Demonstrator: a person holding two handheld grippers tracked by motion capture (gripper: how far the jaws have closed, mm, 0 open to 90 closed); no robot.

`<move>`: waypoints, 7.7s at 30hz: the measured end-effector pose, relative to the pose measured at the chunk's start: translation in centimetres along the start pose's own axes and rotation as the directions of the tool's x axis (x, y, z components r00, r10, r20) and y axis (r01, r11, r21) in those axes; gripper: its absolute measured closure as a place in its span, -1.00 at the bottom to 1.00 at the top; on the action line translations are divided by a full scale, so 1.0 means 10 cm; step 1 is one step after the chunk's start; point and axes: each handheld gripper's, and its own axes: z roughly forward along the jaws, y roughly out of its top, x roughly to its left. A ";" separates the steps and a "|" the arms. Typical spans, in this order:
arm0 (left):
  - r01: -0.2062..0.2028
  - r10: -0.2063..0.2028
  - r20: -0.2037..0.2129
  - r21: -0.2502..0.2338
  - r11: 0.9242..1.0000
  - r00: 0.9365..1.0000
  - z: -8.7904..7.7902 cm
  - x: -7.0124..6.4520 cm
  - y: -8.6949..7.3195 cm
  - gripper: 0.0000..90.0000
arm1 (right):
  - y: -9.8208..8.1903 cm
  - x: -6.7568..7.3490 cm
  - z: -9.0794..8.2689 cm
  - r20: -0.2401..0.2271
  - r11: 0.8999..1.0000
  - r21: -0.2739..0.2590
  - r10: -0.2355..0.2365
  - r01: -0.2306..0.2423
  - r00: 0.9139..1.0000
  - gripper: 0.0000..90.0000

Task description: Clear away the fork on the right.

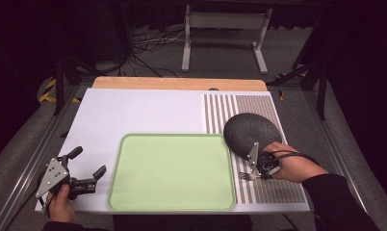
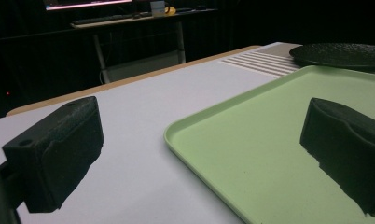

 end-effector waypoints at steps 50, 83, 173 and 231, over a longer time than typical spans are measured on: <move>0.000 0.000 0.002 0.000 1.000 1.000 0.00 0.01 0.00 -1.00 | 0.17 0.07 -0.84 0.109 0.907 -0.413 0.143 -0.086 0.984 0.91; -0.001 0.001 0.006 -0.005 1.000 1.000 -0.01 0.01 0.01 -1.00 | 1.04 -0.02 -0.96 0.083 0.878 -0.456 0.201 -0.142 0.976 0.91; 0.000 0.000 0.005 -0.005 1.000 1.000 -0.01 0.01 0.01 -1.00 | 1.32 -0.27 -0.13 -0.215 0.428 -0.159 0.865 -0.890 0.454 0.89; 0.000 0.000 0.005 -0.003 1.000 1.000 -0.01 0.01 0.01 -1.00 | 1.32 -0.12 0.08 -0.075 0.650 -0.528 0.606 -0.547 0.792 1.00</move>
